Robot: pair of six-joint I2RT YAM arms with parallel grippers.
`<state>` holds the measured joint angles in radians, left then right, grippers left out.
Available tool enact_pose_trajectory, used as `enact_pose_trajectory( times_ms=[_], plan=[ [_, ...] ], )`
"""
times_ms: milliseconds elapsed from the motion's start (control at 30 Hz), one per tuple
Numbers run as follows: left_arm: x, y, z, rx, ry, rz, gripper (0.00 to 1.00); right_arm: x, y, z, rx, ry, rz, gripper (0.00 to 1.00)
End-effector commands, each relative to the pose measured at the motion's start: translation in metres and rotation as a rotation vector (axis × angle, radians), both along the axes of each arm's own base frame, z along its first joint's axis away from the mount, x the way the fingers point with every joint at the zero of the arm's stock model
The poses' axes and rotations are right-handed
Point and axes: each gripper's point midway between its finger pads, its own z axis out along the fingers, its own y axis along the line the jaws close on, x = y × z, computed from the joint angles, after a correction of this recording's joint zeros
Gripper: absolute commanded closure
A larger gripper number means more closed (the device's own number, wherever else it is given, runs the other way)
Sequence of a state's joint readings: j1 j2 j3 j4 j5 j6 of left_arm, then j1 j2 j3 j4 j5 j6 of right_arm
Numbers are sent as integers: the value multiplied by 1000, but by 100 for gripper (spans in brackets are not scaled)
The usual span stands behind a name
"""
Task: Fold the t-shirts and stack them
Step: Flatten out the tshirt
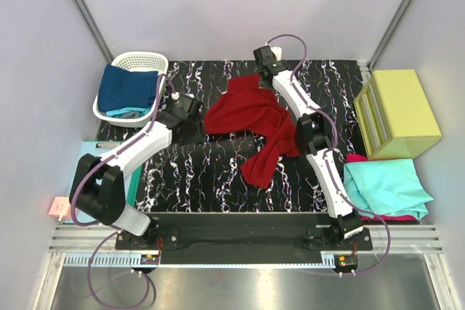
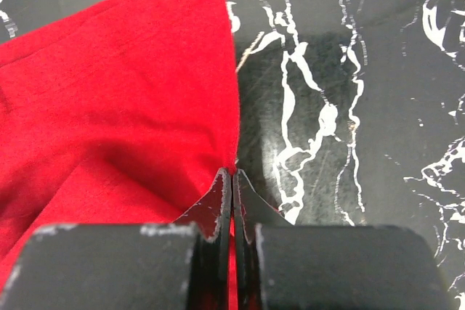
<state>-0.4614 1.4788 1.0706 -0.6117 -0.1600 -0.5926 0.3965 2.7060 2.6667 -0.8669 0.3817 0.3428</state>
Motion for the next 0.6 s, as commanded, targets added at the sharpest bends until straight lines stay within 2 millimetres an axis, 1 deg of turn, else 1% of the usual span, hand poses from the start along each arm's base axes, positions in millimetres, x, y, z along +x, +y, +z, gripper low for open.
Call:
enact_pose_trajectory(
  times_ms=[0,33,100,133,167,200,233,267,300,333,400,433,533,567],
  plan=[
    [10,-23,-2,-4,-9,-49,48,-2,15,16,23,-24,26,100],
    [12,-30,-3,-11,-10,-57,48,-4,15,18,29,-22,31,100],
    [20,-41,-9,-18,-13,-67,48,-10,17,11,33,9,39,100],
    [22,-47,-12,-17,-11,-78,48,-12,17,15,38,9,41,100],
    [30,-52,-18,-8,-3,-81,48,-14,18,15,38,14,45,100],
    [36,-55,-20,-5,-6,-82,48,-19,16,8,29,36,44,100],
    [42,-56,-32,17,13,-81,48,-21,16,16,31,30,46,100],
    [54,-61,-26,19,-12,-85,48,-22,16,18,36,25,48,100],
    [60,-62,-26,28,-18,-85,48,-25,13,14,25,38,48,100],
    [72,-65,-25,45,-35,-82,47,-25,12,23,29,21,49,100],
    [83,-67,-20,50,-55,-78,47,-28,12,23,31,29,53,100],
    [93,-68,-12,58,-85,-74,46,-28,13,28,37,20,56,100],
    [110,-67,2,65,-131,-60,43,-30,16,29,51,26,62,100],
    [115,-68,4,65,-138,-62,43,-30,16,29,56,26,62,100]
  ],
)
